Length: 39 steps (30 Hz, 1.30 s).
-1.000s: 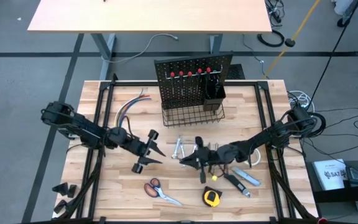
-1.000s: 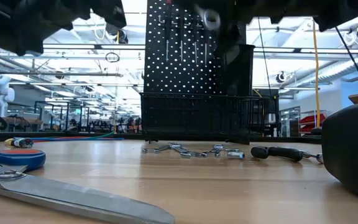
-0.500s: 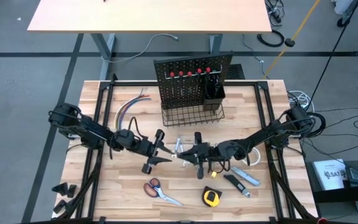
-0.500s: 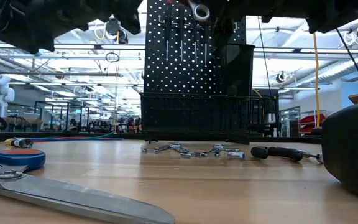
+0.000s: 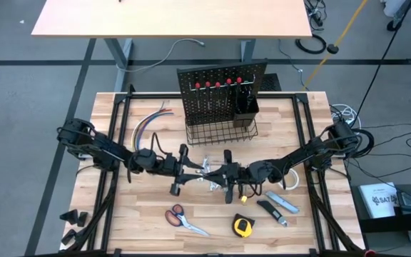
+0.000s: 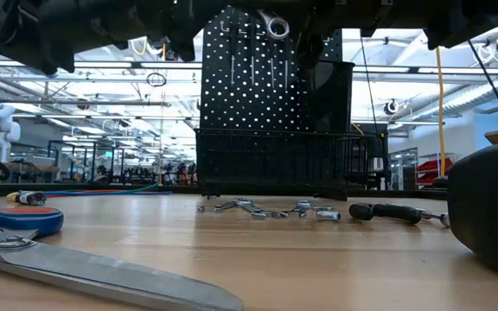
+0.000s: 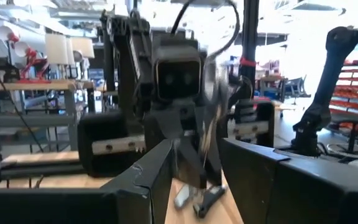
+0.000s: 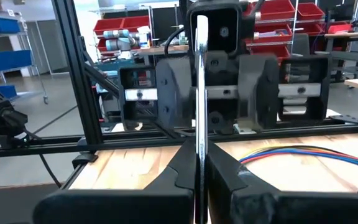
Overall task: Hang tools onto peg board
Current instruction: Put the wrench into the black bin on the pegboard
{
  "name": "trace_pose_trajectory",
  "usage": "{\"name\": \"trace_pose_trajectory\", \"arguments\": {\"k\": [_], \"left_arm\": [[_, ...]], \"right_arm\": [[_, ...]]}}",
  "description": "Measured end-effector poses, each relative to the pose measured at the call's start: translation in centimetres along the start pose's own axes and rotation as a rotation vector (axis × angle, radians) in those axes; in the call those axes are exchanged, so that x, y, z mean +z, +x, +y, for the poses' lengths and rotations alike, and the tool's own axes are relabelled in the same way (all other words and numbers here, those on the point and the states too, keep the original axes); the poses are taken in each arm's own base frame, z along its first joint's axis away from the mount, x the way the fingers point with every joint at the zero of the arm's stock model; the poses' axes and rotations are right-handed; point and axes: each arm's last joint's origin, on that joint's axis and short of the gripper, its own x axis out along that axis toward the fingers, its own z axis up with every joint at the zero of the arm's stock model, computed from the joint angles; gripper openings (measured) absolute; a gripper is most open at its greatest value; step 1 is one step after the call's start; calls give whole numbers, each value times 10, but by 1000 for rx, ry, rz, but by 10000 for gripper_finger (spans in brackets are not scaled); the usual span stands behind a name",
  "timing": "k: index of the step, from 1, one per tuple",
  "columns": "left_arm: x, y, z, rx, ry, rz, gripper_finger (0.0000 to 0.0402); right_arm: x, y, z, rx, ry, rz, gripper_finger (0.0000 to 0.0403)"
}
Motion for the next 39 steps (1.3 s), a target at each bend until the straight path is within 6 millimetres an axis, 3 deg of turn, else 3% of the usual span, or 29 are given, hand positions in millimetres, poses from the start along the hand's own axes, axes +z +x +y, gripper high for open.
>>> {"name": "trace_pose_trajectory", "arguments": {"k": [11, 20, 25, 35, 39], "left_arm": [[1, 1, 0, 16, -26, -2, 134], [-2, 1, 2, 46, -24, 24, 22], [-2, 1, 2, 57, -24, 24, 13], [-7, 1, 3, 85, -19, 87, 12], [-6, 5, 3, 86, -19, 103, 12]], "right_arm": [[-15, 7, -14, -46, 38, 40, 4], [-14, 8, -14, -40, 37, 28, 4], [-14, 8, -14, -40, 29, 34, 6], [-12, 9, -21, -8, 54, 44, 75], [-17, 15, -31, -12, 97, 148, 97]]}}
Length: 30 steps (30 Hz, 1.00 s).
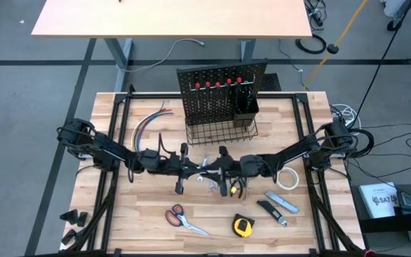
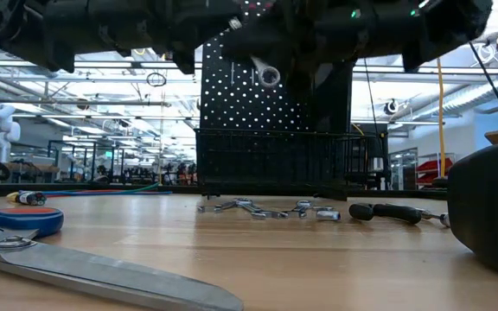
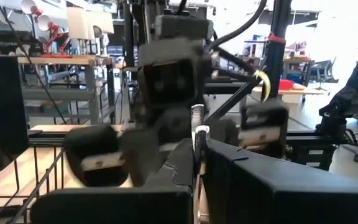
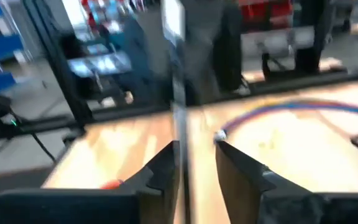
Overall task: Hang tools onto peg board
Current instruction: Put the wrench into the black bin on the pegboard
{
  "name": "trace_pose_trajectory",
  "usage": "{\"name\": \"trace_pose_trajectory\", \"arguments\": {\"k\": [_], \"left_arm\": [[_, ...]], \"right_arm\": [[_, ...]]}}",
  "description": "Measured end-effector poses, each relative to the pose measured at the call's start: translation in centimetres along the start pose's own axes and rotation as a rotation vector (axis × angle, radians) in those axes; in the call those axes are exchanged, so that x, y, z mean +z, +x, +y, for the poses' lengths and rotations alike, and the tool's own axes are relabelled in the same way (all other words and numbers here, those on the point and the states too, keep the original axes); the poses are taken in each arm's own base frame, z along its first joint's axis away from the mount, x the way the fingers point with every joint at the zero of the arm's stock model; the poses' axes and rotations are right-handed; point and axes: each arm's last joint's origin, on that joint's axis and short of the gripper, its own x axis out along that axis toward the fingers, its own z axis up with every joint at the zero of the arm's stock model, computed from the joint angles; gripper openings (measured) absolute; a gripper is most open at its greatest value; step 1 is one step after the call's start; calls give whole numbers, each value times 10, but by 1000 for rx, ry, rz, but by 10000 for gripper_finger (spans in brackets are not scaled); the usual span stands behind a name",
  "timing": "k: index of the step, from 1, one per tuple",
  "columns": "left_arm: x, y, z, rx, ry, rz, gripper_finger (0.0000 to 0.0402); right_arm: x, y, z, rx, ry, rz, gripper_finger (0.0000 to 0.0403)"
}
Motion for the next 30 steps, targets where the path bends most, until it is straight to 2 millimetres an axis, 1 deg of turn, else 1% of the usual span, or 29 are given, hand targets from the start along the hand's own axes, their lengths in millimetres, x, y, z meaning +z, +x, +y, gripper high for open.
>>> {"name": "trace_pose_trajectory", "arguments": {"k": [3, 8, 16, 30], "left_arm": [[-3, 3, 0, 11, 6, 50, 12], [-10, 5, 4, 56, -15, 143, 12], [-16, 4, 8, 73, -25, 204, 12], [-21, 3, 9, 24, -43, 266, 12]], "right_arm": [[2, 6, -2, -5, -15, 64, 106], [7, 12, 0, -18, -55, 134, 108], [7, 17, 1, -50, -86, 278, 109], [2, 15, 0, -63, -98, 339, 109]]}}
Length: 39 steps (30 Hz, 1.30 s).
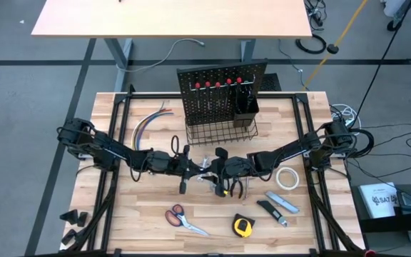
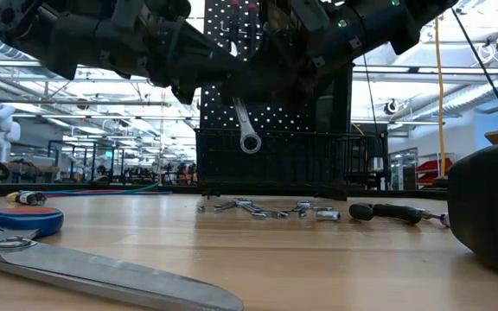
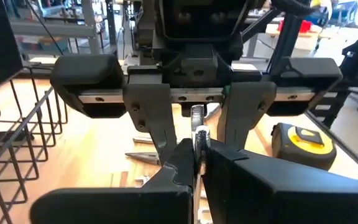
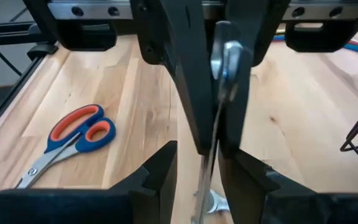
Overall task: Hang tools onto peg board
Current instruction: Put the wrench into the black bin on the pegboard
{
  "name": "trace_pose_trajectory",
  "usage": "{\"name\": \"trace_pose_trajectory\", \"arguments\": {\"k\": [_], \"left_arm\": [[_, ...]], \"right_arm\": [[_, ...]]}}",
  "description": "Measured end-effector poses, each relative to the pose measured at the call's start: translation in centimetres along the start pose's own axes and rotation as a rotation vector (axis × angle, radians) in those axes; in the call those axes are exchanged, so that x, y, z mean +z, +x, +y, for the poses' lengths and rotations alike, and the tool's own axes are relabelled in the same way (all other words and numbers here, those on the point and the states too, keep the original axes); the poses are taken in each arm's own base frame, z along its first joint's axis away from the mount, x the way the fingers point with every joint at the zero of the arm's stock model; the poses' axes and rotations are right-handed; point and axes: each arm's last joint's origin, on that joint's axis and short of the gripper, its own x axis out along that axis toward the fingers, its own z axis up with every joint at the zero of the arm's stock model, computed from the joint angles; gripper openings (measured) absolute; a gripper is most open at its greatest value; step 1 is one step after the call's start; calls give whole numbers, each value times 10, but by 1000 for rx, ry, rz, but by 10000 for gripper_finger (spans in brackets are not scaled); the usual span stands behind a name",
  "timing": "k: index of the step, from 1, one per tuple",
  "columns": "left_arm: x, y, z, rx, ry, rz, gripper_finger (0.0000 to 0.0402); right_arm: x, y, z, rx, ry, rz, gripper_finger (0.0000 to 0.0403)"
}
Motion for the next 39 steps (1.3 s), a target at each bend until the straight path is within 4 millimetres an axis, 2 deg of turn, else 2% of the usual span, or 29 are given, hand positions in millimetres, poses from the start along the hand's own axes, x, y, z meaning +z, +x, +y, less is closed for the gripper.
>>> {"name": "trace_pose_trajectory", "arguments": {"k": [10, 17, 23, 33, 39], "left_arm": [[-1, 0, 3, -48, -34, 17, 12], [-3, 0, 3, -47, -33, 38, 12], [-3, 0, 3, -45, -27, 39, 13], [-5, 0, 4, -39, -11, 58, 84], [-4, 0, 4, -32, 20, 52, 133]], "right_arm": [[0, 0, 0, 0, -8, -1, 99], [-1, 0, 0, -3, -17, 9, 63], [-2, 0, 0, -4, -14, 17, 14], [-2, -1, 2, -12, -25, 16, 4], [7, -15, 4, -66, -37, 11, 4]]}}
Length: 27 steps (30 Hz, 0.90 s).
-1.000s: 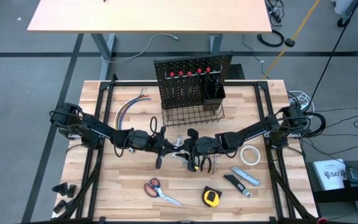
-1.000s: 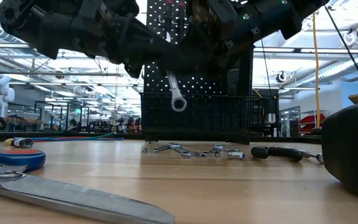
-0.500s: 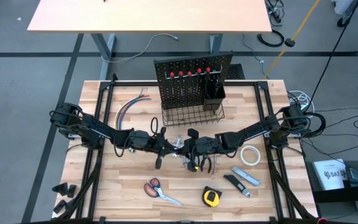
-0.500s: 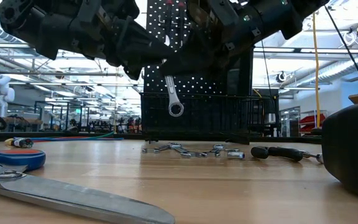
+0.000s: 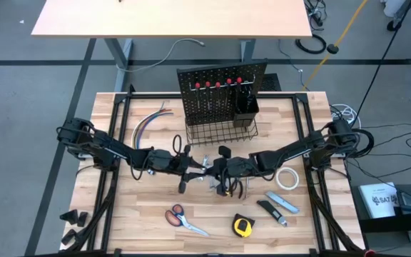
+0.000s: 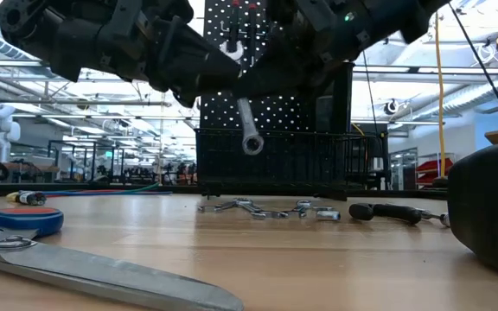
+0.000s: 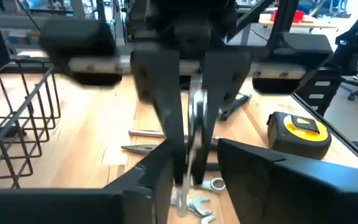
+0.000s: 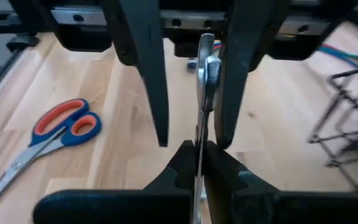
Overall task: Hang tools onto peg board
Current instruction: Put the wrench into the black bin on the pegboard
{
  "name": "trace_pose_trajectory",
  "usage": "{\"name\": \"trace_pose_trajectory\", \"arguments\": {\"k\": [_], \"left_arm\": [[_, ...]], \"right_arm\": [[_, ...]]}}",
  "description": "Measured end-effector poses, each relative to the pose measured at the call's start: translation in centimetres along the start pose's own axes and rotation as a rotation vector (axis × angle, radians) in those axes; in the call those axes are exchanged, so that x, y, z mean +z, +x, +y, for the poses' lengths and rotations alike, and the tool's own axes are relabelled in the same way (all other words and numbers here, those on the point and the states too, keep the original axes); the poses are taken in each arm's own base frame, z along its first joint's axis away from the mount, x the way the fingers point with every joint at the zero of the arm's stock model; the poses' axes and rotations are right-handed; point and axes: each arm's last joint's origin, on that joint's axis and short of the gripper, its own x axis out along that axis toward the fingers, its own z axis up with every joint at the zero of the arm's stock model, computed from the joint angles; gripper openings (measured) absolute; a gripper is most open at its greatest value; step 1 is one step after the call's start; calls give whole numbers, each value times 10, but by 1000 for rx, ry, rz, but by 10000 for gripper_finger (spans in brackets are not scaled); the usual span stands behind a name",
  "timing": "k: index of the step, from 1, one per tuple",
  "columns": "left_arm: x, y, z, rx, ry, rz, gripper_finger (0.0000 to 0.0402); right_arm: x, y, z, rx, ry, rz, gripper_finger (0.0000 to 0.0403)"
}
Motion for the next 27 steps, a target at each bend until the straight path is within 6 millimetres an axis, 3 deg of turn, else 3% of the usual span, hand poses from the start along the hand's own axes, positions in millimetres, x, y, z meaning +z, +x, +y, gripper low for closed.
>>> {"name": "trace_pose_trajectory", "arguments": {"k": [6, 10, 17, 22, 27], "left_arm": [[-6, 0, 1, 29, 4, 49, 160], [-9, -1, 2, 66, 6, 74, 161], [-8, 0, 2, 67, 6, 69, 162], [-8, 0, 2, 67, 6, 68, 162], [-8, 0, 2, 70, 6, 66, 162]], "right_arm": [[23, -44, 4, -137, -45, -32, 4], [46, -90, 4, -263, -63, -124, 4], [71, -153, -11, -504, -51, -267, 4], [81, -174, -30, -701, -34, -314, 4], [88, -176, -47, -805, -38, -321, 4]]}}
